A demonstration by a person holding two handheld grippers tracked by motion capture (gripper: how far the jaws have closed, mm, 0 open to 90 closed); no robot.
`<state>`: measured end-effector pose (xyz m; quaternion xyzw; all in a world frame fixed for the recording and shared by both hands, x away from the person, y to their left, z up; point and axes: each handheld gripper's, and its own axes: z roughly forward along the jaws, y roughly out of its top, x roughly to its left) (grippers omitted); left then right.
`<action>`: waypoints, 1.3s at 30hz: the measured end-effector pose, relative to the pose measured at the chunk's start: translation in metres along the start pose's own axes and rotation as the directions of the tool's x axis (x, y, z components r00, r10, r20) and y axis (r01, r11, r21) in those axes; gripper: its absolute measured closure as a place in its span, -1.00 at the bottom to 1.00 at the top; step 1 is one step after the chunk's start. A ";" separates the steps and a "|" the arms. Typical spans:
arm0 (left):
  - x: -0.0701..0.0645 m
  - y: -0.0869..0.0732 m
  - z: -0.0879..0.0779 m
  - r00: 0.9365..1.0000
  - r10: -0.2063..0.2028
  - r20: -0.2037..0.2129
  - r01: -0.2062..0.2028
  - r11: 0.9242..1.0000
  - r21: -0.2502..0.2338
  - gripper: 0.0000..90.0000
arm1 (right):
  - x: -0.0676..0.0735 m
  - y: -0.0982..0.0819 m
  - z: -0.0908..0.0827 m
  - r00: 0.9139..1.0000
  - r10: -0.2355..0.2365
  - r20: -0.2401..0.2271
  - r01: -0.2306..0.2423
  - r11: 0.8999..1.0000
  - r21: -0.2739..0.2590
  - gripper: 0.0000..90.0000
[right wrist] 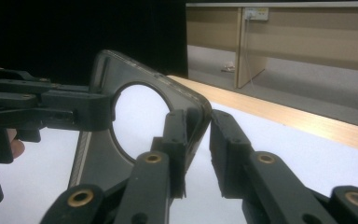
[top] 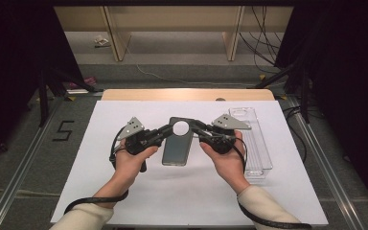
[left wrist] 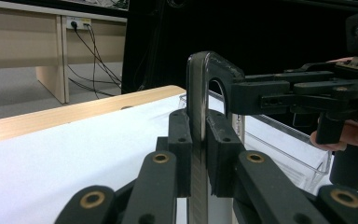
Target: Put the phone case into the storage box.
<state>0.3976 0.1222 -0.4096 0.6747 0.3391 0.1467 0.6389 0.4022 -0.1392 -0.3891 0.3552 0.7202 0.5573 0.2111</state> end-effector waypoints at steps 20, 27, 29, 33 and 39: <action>-0.006 -0.005 0.005 1.000 0.015 0.002 -0.015 1.000 0.018 0.79 | 0.009 0.012 -0.010 0.998 -0.003 0.062 0.004 1.000 -0.022 0.90; -0.006 -0.004 0.006 0.997 0.067 -0.037 -0.065 0.996 0.065 0.50 | 0.008 0.014 -0.012 0.994 -0.012 0.108 0.014 1.000 -0.025 0.90; -0.007 -0.003 0.007 0.996 0.070 -0.052 -0.065 0.994 0.088 0.21 | 0.006 0.016 -0.013 0.992 -0.008 0.123 0.012 0.999 -0.030 0.90; -0.009 0.001 0.005 0.991 0.122 -0.061 -0.116 0.988 0.107 -0.27 | 0.001 0.018 -0.016 0.989 -0.005 0.150 0.010 0.999 -0.035 0.90; -0.013 0.004 -0.005 0.979 0.195 -0.049 -0.190 0.977 0.098 -0.65 | -0.006 0.019 -0.019 0.985 0.007 0.171 -0.001 0.999 -0.039 0.90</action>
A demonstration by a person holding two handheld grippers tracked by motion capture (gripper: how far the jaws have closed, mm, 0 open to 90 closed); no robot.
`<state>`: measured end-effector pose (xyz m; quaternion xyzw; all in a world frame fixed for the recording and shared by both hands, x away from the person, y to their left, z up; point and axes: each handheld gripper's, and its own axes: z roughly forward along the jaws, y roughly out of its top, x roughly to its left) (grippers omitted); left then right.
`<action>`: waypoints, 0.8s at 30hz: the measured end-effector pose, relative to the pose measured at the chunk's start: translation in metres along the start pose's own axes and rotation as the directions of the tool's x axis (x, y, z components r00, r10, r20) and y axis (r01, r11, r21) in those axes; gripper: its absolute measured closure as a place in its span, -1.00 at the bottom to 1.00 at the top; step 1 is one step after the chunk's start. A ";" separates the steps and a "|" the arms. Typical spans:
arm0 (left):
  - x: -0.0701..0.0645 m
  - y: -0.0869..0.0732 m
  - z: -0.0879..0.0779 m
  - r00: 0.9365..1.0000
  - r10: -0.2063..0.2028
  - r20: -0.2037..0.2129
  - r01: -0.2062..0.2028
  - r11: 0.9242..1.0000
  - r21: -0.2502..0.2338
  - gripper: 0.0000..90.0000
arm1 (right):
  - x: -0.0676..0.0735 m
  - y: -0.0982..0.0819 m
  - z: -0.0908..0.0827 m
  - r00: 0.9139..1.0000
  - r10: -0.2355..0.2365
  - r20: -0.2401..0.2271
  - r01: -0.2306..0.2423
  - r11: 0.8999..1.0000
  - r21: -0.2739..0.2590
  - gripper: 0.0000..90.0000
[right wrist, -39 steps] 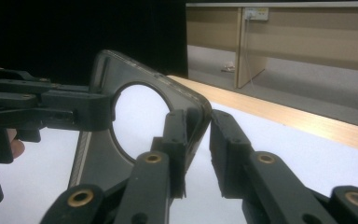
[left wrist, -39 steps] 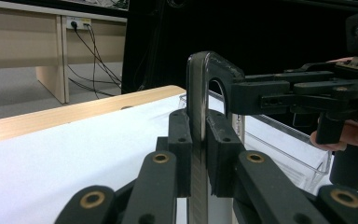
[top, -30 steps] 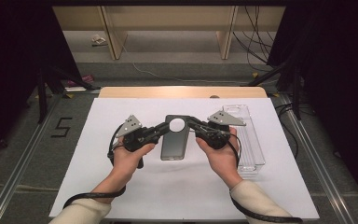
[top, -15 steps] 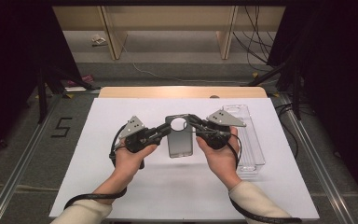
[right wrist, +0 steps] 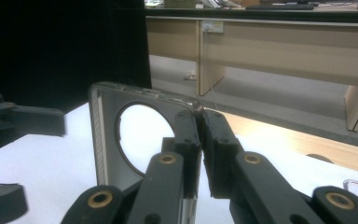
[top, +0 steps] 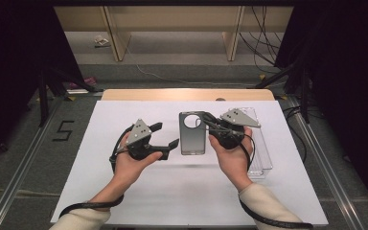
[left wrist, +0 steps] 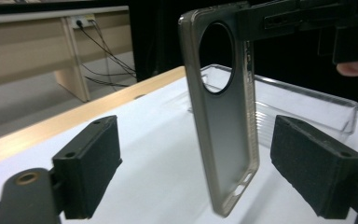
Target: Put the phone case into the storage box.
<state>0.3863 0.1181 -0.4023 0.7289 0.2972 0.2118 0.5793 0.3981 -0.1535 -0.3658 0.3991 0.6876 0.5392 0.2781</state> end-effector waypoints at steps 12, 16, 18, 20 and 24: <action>0.007 -0.006 -0.023 1.000 0.025 -0.012 -0.025 1.000 0.012 -0.66 | -0.011 0.005 -0.005 1.000 0.010 0.026 -0.010 1.000 -0.009 0.90; 0.010 -0.010 -0.031 1.000 0.026 -0.018 -0.025 1.000 0.016 -0.66 | -0.014 0.006 -0.006 0.999 0.015 0.031 -0.015 1.000 -0.010 0.90; 0.011 -0.012 -0.034 0.999 0.022 -0.022 -0.022 1.000 0.018 -0.65 | -0.015 0.007 -0.006 0.999 0.017 0.032 -0.017 1.000 -0.012 0.90; 0.012 -0.014 -0.036 1.000 0.017 -0.022 -0.016 1.000 0.015 -0.66 | -0.016 0.007 -0.007 0.999 0.019 0.034 -0.018 1.000 -0.014 0.90; 0.013 -0.015 -0.040 1.000 0.018 -0.025 -0.018 1.000 0.016 -0.66 | -0.018 0.009 -0.008 0.999 0.024 0.038 -0.024 1.000 -0.020 0.90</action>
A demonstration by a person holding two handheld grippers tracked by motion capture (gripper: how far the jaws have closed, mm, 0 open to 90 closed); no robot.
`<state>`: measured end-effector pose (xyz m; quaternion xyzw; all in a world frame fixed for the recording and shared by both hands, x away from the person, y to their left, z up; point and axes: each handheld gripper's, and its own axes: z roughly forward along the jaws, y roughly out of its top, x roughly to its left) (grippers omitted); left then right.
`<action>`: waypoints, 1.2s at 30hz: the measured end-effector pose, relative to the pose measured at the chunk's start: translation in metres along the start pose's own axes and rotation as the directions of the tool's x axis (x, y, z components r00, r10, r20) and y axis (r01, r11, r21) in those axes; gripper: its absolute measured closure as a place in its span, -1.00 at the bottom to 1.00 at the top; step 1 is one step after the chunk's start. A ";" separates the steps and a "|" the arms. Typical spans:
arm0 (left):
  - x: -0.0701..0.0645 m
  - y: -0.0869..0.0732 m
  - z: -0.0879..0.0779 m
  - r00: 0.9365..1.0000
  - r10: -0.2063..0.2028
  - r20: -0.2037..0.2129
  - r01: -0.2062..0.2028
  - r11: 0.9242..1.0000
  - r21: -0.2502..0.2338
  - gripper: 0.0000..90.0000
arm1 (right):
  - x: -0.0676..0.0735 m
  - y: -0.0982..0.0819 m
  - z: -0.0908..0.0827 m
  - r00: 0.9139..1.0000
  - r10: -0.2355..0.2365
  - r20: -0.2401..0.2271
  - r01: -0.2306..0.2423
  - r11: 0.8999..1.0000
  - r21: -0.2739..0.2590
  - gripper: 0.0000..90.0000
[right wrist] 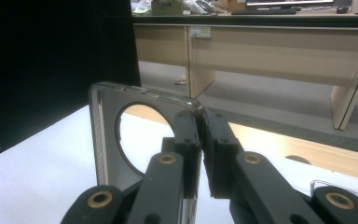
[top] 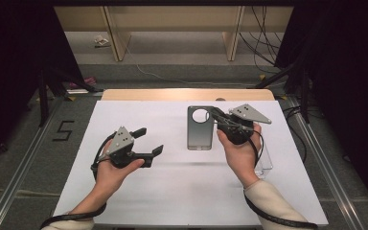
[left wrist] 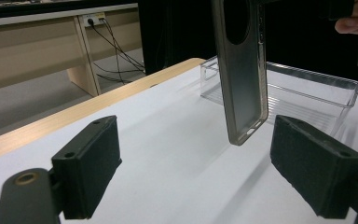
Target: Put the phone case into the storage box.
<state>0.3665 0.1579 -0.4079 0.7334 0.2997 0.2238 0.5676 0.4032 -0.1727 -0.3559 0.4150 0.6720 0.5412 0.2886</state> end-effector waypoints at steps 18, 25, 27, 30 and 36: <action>0.004 -0.007 -0.013 1.000 0.007 -0.012 -0.007 1.000 -0.005 -0.65 | -0.010 0.006 -0.005 1.000 0.018 0.013 -0.017 1.000 -0.017 0.90; 0.005 -0.009 -0.015 1.000 0.001 -0.018 -0.001 1.000 -0.005 -0.65 | -0.015 0.008 -0.007 0.999 0.025 0.022 -0.025 0.999 -0.024 0.90; 0.006 -0.010 -0.016 1.000 0.004 -0.020 -0.004 1.000 -0.004 -0.65 | -0.016 0.009 -0.008 0.999 0.028 0.025 -0.027 0.999 -0.025 0.90; 0.007 -0.010 -0.017 1.000 0.007 -0.020 -0.007 1.000 -0.003 -0.65 | -0.019 0.009 -0.009 0.999 0.030 0.031 -0.029 0.999 -0.029 0.90; 0.008 -0.012 -0.018 1.000 0.002 -0.023 -0.002 1.000 0.002 -0.65 | -0.026 0.012 -0.012 0.998 0.040 0.046 -0.038 0.998 -0.040 0.90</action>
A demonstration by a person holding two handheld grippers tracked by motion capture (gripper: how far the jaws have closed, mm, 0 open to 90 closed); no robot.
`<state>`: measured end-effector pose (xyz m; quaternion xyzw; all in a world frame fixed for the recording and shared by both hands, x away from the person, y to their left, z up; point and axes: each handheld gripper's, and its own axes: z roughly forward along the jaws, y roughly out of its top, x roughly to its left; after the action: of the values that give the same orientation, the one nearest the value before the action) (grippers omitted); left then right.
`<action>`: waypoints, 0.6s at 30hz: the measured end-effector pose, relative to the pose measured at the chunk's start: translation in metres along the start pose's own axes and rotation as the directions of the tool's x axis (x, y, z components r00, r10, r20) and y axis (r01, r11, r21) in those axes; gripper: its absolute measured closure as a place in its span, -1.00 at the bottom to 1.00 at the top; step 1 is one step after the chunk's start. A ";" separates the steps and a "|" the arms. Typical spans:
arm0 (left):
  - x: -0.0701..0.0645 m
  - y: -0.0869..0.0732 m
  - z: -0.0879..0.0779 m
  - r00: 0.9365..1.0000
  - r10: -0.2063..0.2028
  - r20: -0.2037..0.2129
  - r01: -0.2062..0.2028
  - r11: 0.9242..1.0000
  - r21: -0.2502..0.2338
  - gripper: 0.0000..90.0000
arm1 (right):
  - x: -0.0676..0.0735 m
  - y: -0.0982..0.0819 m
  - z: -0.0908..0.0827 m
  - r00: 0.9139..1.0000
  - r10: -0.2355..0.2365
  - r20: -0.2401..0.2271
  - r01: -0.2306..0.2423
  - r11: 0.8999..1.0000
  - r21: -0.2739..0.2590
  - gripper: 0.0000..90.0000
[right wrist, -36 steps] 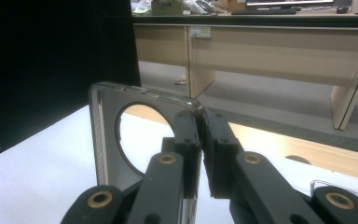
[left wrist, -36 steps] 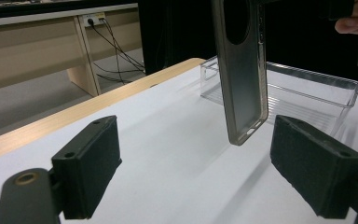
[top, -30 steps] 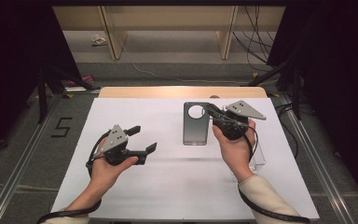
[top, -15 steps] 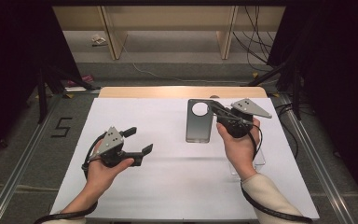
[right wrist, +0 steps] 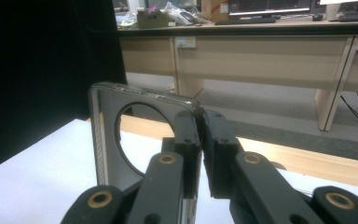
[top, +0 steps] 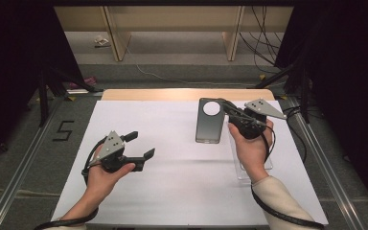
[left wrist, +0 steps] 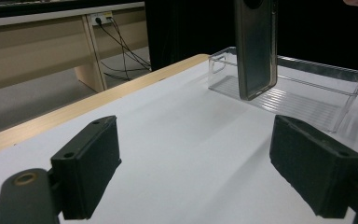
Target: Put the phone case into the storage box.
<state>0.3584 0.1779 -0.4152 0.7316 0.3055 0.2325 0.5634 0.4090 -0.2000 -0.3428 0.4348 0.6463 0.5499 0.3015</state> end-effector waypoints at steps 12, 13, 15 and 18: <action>-0.001 0.000 0.000 1.000 0.003 0.004 -0.003 1.000 -0.004 -0.65 | -0.011 0.005 -0.004 1.000 0.004 0.026 -0.003 1.000 -0.016 0.90; -0.001 -0.001 0.000 1.000 0.004 0.004 -0.004 1.000 -0.002 -0.65 | -0.012 0.005 -0.004 1.000 0.003 0.029 -0.002 1.000 -0.018 0.90; -0.001 -0.001 0.000 1.000 0.003 0.003 -0.003 1.000 0.000 -0.65 | -0.014 0.006 -0.005 0.999 0.006 0.033 -0.005 1.000 -0.020 0.90; 0.000 -0.001 0.000 1.000 0.004 0.003 -0.004 1.000 0.001 -0.65 | -0.017 0.007 -0.006 0.999 0.009 0.039 -0.008 1.000 -0.023 0.90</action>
<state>0.3581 0.1779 -0.4164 0.7329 0.3031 0.2324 0.5630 0.4126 -0.2182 -0.3366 0.4447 0.6321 0.5500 0.3166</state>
